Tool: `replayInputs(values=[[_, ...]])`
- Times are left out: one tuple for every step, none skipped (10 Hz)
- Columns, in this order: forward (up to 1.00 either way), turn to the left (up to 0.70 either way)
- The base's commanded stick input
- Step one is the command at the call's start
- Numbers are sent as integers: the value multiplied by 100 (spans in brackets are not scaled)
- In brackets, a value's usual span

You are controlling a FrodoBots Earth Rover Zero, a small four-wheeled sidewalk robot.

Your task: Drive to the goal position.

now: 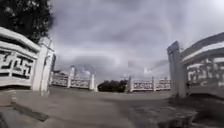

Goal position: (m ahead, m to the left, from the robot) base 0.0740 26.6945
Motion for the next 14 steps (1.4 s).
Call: replayInputs(values=[[70,0],[70,0],[70,0],[70,0],[70,0],[70,0],[70,0],[70,0],[70,0],[70,6],[70,13],[70,14],[70,14],[70,14]])
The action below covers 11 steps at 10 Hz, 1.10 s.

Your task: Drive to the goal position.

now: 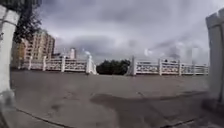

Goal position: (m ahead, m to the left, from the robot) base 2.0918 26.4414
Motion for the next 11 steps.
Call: replayInputs(values=[[70,14],[70,0],[70,0],[70,0],[70,0],[70,0],[70,0],[70,14],[70,14],[70,14],[70,14]])
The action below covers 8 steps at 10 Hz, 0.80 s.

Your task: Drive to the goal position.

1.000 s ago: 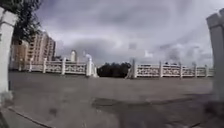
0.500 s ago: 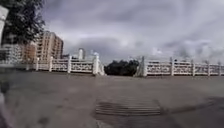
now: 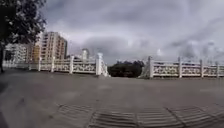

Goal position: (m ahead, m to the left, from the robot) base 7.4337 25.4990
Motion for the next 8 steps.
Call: replayInputs(values=[[70,14],[70,14],[70,14],[70,14],[70,14],[70,14],[70,14],[70,14]])
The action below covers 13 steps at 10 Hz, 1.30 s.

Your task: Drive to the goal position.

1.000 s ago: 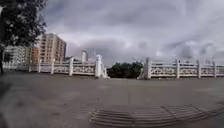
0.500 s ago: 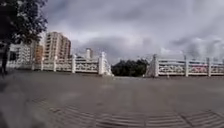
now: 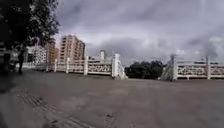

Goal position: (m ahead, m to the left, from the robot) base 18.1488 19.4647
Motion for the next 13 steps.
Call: replayInputs(values=[[70,14],[70,14],[70,14],[70,14],[70,14],[70,14],[70,14],[70,14],[70,14],[70,14],[70,14],[70,14],[70,14]])
